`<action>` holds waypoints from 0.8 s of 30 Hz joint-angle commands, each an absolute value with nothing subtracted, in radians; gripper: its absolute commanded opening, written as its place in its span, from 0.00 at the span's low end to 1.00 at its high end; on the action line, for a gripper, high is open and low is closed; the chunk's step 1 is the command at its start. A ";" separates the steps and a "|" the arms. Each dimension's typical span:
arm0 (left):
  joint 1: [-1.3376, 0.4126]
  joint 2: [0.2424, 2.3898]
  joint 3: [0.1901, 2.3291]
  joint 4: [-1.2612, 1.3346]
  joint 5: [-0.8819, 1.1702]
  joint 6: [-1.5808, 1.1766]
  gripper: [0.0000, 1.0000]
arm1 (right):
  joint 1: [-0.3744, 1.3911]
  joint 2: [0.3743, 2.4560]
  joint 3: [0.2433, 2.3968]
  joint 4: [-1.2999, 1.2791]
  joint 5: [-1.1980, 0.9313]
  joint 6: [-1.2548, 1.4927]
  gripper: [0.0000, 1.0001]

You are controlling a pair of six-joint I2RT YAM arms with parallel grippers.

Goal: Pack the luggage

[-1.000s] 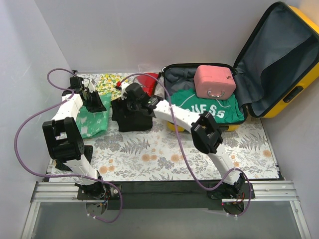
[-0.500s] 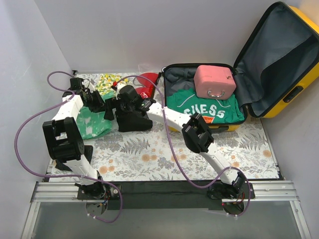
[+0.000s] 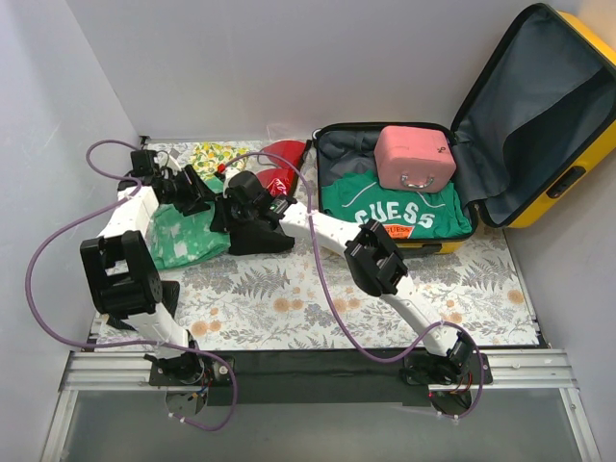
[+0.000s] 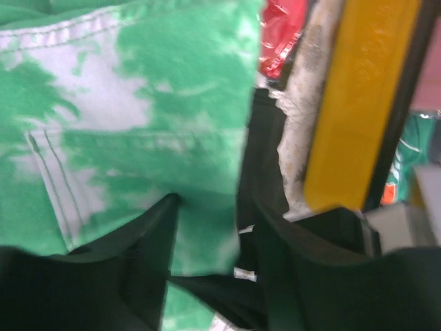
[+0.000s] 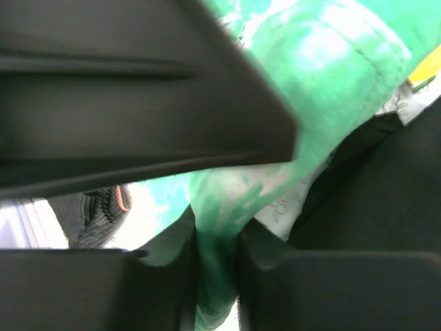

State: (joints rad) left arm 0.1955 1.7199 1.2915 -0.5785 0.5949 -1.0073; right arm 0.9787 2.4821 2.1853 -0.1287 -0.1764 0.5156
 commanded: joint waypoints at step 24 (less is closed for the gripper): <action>0.632 1.839 1.126 -0.520 0.496 -0.845 0.69 | 0.982 2.422 2.212 -0.117 -0.049 0.400 0.01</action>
